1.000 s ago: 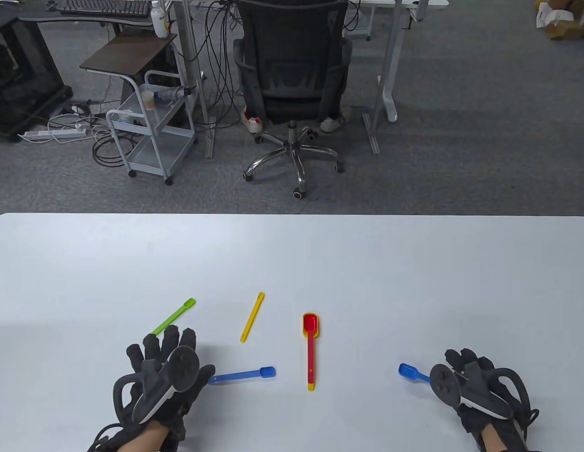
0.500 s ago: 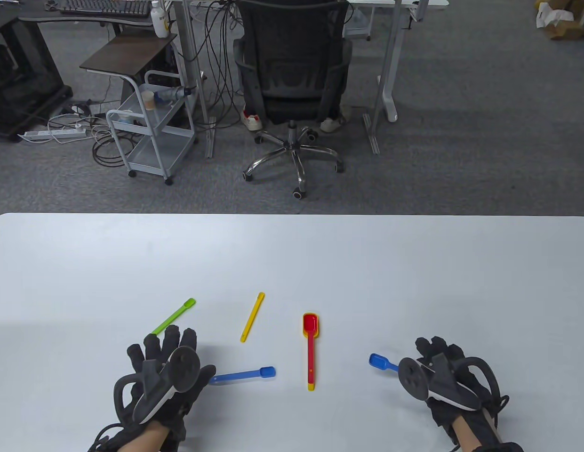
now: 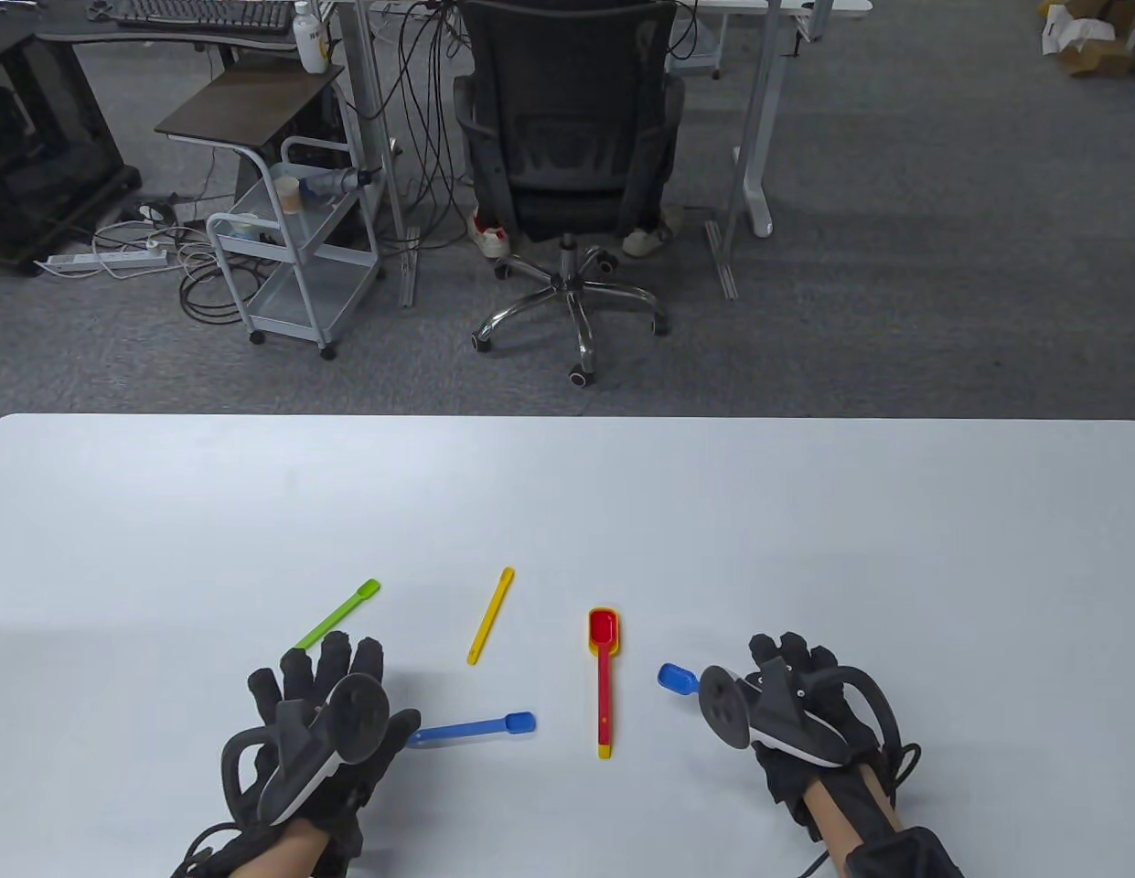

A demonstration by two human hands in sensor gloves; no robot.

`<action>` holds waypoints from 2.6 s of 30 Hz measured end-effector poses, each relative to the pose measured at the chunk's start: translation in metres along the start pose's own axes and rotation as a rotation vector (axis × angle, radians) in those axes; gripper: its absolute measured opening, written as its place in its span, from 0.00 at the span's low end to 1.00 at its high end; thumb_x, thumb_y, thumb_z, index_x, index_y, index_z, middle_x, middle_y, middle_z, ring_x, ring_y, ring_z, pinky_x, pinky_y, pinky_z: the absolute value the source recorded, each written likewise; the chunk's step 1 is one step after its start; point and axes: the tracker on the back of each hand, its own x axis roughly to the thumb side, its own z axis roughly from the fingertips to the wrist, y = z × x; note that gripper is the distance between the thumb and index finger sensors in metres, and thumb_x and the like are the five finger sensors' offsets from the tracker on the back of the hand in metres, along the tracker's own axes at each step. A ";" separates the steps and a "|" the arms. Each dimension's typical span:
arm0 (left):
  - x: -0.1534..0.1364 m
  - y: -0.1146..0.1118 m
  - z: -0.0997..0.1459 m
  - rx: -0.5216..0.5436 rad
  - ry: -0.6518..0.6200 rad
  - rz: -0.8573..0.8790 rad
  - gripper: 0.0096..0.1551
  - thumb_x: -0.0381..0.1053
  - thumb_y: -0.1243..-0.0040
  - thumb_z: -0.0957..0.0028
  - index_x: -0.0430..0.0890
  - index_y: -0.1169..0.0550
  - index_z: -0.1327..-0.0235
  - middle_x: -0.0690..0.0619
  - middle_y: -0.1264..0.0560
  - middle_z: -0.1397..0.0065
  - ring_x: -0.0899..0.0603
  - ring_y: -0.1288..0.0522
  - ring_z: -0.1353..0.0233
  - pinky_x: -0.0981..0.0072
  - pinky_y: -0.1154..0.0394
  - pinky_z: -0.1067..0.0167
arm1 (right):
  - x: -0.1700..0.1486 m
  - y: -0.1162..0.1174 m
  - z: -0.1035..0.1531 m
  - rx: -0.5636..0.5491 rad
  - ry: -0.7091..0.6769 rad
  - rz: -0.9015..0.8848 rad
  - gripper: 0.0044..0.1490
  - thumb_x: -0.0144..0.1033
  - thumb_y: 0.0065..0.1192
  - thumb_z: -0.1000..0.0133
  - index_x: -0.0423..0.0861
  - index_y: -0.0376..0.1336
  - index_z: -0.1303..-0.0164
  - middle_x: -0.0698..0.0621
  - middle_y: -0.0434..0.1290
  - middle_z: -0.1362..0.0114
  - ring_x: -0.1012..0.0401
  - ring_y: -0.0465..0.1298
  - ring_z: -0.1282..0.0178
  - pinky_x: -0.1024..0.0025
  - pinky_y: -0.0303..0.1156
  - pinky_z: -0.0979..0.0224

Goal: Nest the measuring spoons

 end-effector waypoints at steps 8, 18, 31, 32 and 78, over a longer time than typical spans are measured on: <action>0.001 0.000 0.001 0.000 -0.005 0.002 0.53 0.76 0.39 0.56 0.58 0.36 0.16 0.49 0.41 0.09 0.24 0.40 0.13 0.25 0.52 0.22 | 0.028 -0.011 -0.013 0.003 0.034 -0.032 0.28 0.42 0.75 0.51 0.44 0.74 0.42 0.41 0.64 0.12 0.36 0.65 0.18 0.35 0.62 0.23; 0.001 0.000 0.001 0.001 -0.010 0.006 0.53 0.76 0.39 0.56 0.57 0.36 0.16 0.49 0.41 0.09 0.24 0.40 0.13 0.25 0.52 0.22 | 0.060 -0.021 -0.028 0.010 0.073 -0.115 0.28 0.43 0.73 0.50 0.42 0.74 0.42 0.39 0.64 0.12 0.34 0.65 0.18 0.35 0.62 0.24; 0.001 0.000 0.002 0.003 -0.013 0.014 0.54 0.76 0.39 0.56 0.57 0.36 0.15 0.49 0.41 0.09 0.24 0.40 0.13 0.25 0.52 0.22 | 0.084 -0.034 -0.046 0.013 0.183 -0.206 0.29 0.44 0.71 0.49 0.40 0.74 0.43 0.37 0.65 0.13 0.32 0.65 0.20 0.34 0.62 0.25; 0.001 0.000 0.002 0.004 -0.014 0.013 0.54 0.76 0.39 0.56 0.57 0.36 0.15 0.49 0.41 0.09 0.24 0.40 0.12 0.25 0.52 0.22 | 0.084 -0.033 -0.048 0.023 0.192 -0.216 0.29 0.44 0.71 0.49 0.40 0.74 0.44 0.37 0.65 0.13 0.32 0.65 0.20 0.33 0.62 0.25; 0.002 0.002 0.003 -0.007 -0.008 0.011 0.53 0.76 0.39 0.56 0.57 0.36 0.16 0.49 0.41 0.09 0.24 0.40 0.13 0.24 0.52 0.22 | 0.119 0.008 -0.069 0.122 0.450 -0.349 0.28 0.49 0.69 0.47 0.38 0.77 0.52 0.33 0.69 0.17 0.30 0.68 0.24 0.32 0.62 0.27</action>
